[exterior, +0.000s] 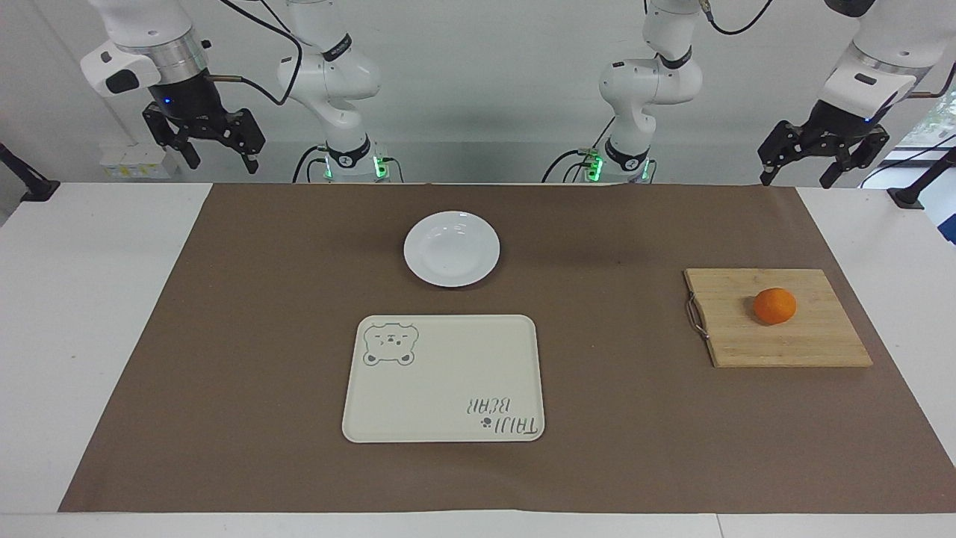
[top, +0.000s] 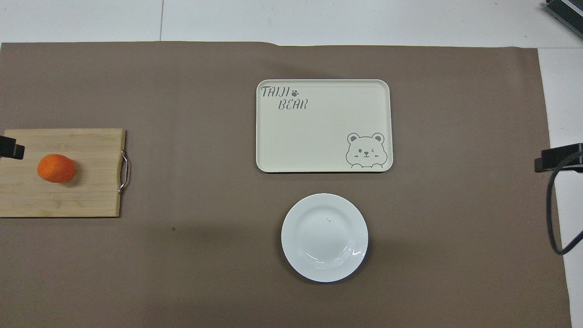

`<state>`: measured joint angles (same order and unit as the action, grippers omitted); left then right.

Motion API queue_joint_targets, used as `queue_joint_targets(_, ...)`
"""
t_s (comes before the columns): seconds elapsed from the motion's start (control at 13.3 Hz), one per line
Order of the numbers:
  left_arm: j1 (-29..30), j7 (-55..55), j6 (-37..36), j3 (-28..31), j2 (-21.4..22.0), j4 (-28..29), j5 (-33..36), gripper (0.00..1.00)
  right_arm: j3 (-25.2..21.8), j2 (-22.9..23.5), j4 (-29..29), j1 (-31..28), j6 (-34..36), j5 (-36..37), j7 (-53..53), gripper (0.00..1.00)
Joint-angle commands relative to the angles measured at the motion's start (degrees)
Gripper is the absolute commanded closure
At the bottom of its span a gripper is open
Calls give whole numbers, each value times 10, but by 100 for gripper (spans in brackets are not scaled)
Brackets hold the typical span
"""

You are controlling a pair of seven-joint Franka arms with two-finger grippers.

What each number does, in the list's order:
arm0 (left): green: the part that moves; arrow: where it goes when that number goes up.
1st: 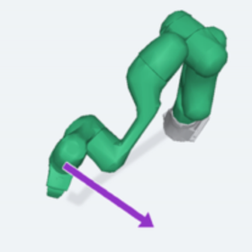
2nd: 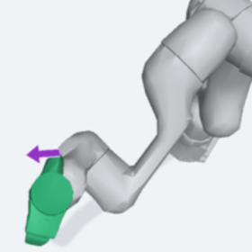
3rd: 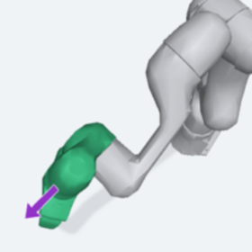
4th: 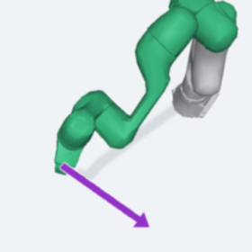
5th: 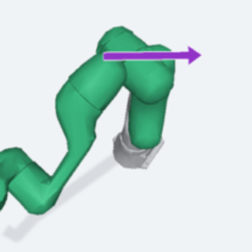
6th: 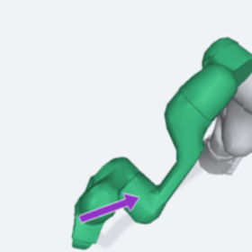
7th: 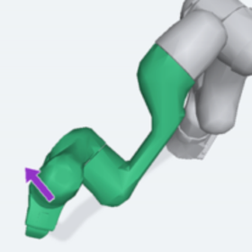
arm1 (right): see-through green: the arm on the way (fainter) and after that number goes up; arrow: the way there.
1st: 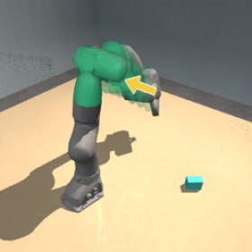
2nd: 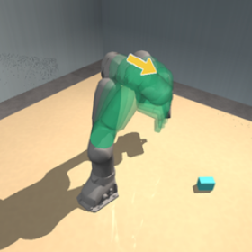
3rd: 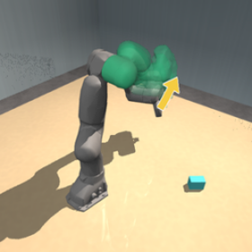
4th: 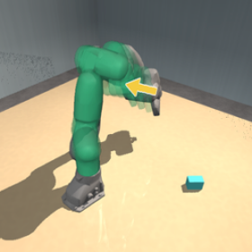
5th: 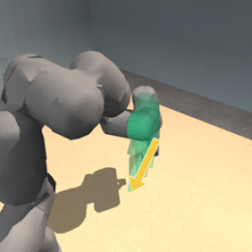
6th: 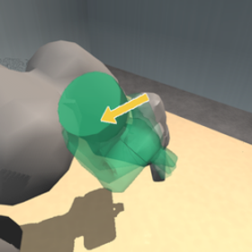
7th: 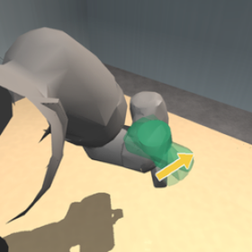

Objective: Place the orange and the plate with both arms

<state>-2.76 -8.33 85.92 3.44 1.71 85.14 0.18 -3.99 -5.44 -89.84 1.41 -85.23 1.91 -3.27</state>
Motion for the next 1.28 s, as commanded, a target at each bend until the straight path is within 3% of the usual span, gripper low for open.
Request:
queue_joint_targets(0.0,6,-9,19,-1,9,22,-5,0,0,2,5,-4,10,-6,15,0)
queue_joint_targets(0.53,51,-55,115,-1,10,103,-20,0,0,0,4,-5,14,-6,15,0)
queue_joint_targets(1.21,108,-128,329,1,-7,268,-40,0,0,-1,-4,-6,4,-6,13,0)
